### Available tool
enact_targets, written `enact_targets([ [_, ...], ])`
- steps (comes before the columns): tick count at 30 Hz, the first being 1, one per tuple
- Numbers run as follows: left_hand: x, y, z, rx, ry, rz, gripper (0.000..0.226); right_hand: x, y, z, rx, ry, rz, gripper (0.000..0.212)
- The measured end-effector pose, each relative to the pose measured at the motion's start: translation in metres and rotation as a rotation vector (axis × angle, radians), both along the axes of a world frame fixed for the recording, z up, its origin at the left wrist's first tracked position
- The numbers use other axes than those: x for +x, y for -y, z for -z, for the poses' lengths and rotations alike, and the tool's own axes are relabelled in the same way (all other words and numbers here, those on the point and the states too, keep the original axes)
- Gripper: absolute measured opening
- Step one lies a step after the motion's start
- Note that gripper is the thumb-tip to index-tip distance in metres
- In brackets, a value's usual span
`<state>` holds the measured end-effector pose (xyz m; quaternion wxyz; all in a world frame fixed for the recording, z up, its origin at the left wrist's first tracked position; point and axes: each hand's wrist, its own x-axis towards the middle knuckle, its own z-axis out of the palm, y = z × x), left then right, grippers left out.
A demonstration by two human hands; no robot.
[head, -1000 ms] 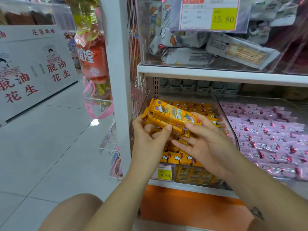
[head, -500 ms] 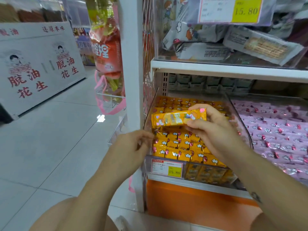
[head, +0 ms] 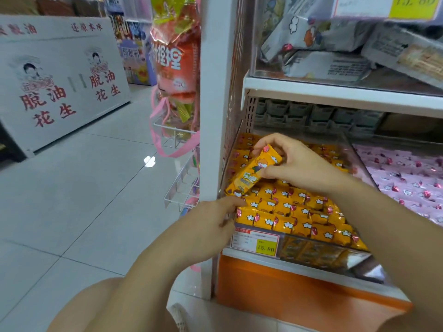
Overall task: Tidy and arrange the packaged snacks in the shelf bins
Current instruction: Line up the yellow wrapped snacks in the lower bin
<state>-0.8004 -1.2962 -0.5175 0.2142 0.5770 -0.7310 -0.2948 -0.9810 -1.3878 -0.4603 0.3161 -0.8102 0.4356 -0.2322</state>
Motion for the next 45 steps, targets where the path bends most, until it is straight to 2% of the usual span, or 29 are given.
enact_targets([
  [8,0.003,-0.005,-0.004,0.036,-0.070,0.026,0.043,0.035,0.005,0.004,-0.159,-0.288,-0.160,0.052],
  [14,0.026,-0.008,-0.014,0.002,-0.197,-0.085,0.033,0.027,-0.002,0.014,-0.275,-0.301,-0.127,0.036],
  [18,0.031,-0.006,-0.011,-0.059,-0.145,-0.194,0.028,0.033,-0.006,0.022,-0.355,-0.266,-0.047,0.031],
  [25,0.024,-0.002,-0.003,-0.058,-0.148,-0.214,0.021,0.035,-0.002,0.029,-0.308,-0.305,-0.004,0.039],
  [33,0.019,-0.002,-0.005,-0.050,-0.172,-0.236,0.023,0.052,-0.001,0.037,-0.332,-0.612,0.045,0.028],
  [38,0.019,-0.003,-0.005,-0.042,-0.183,-0.239,0.024,0.044,-0.003,0.035,-0.311,-0.575,0.039,0.030],
  [42,0.020,-0.005,-0.006,-0.048,-0.174,-0.222,0.022,0.007,-0.014,0.020,-0.386,-0.396,0.226,0.035],
  [45,0.020,-0.003,-0.007,-0.049,-0.158,-0.217,0.021,-0.031,-0.014,0.014,-0.431,-0.567,0.407,0.053],
])
